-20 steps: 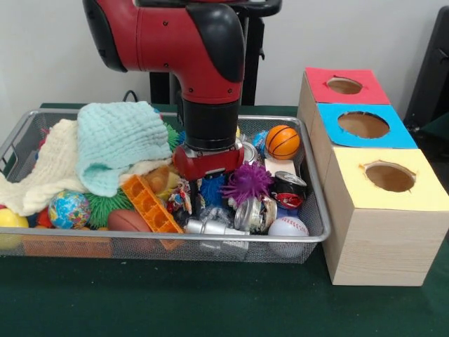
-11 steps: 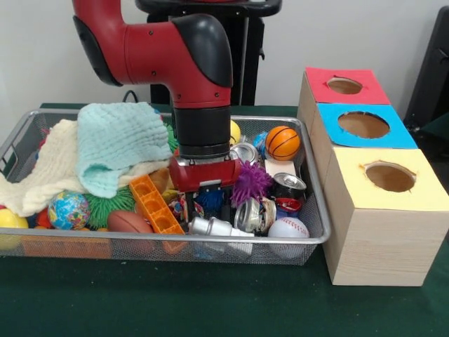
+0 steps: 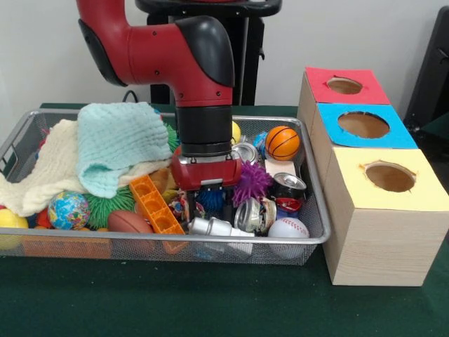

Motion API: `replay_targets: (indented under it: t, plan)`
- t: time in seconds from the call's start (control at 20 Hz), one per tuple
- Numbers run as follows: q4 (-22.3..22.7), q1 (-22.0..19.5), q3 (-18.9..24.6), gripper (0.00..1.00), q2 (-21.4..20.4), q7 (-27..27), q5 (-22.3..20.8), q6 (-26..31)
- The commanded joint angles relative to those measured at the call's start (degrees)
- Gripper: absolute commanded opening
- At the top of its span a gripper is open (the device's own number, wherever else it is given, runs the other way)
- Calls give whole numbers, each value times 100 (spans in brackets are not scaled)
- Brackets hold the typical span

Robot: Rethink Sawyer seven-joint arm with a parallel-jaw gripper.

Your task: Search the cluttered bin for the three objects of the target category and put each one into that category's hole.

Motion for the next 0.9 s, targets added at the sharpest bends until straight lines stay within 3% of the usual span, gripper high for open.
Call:
replay_targets:
  t: [0.05,0.1,0.4,0.55,0.9]
  plan:
    - [-773,858,-164,100,893,1406,910,393]
    - [-790,1062,-387,0,863,1332,1168,570]
    - [-1124,1901,-1349,0,818,1306,2100,1619]
    - [-1217,2068,-1554,0,798,1234,2265,1749]
    - [-976,2262,-1801,0,463,1301,2346,1738]
